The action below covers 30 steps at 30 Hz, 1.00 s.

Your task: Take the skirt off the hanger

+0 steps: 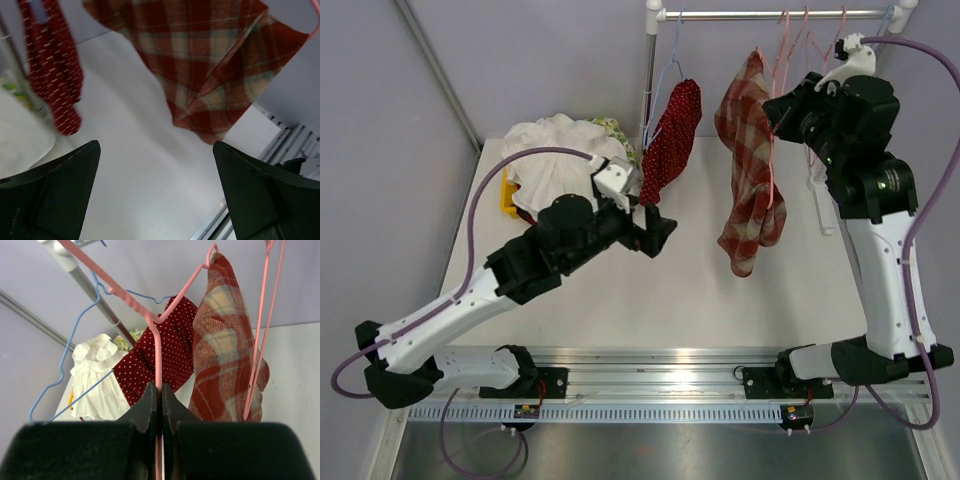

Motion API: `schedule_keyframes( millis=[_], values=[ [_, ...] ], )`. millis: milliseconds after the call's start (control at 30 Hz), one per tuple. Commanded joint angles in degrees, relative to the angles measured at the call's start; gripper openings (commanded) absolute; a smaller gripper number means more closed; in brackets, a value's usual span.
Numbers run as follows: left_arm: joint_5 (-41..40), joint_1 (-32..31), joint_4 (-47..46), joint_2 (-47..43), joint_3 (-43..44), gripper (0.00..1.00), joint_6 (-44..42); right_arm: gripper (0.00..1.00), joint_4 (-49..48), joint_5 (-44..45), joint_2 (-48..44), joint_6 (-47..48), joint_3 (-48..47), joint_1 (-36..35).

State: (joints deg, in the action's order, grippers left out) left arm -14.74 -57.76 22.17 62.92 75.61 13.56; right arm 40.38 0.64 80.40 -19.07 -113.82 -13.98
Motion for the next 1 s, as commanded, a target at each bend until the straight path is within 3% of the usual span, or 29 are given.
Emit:
schedule_keyframes(
  millis=[0, 200, 467, 533, 600, 667, 733, 967],
  values=[
    [11.74, -2.0, -17.29, 4.49, -1.34, 0.99, -2.67, 0.0, -3.65, -2.31, -7.09, -3.07, 1.31, 0.0],
    [17.29, -4.73, -30.5, 14.15, -2.41, 0.99, -0.29, 0.0, 0.57, -7.49, -13.95, -7.91, 2.99, 0.0],
    [18.34, -6.93, -35.17, 22.42, 3.66, 0.99, 0.15, 0.0, 3.83, -11.37, -19.05, -10.64, 3.25, 0.0],
    [20.0, -6.93, -36.23, 23.39, 4.28, 0.83, 1.29, 0.0, 4.44, -11.19, -19.31, -10.55, 3.34, 0.0],
    [21.24, -7.19, -37.2, 23.48, 4.54, 0.8, 2.51, 0.0, 4.44, -10.84, -19.67, -10.55, 3.69, 0.0],
    [22.04, -7.81, -37.2, 22.34, 4.46, 0.84, 2.78, 0.0, 4.27, -10.84, -19.76, -10.55, 4.04, 0.0],
    [22.65, -8.77, -37.29, 20.42, 3.58, 0.99, 2.78, 0.0, 4.09, -10.93, -19.67, -10.55, 4.57, 0.0],
    [30.12, -9.13, -40.72, 19.78, 2.95, 0.99, 5.86, 0.0, 3.04, -11.19, -19.23, -11.25, 4.4, 0.0]
  ],
)
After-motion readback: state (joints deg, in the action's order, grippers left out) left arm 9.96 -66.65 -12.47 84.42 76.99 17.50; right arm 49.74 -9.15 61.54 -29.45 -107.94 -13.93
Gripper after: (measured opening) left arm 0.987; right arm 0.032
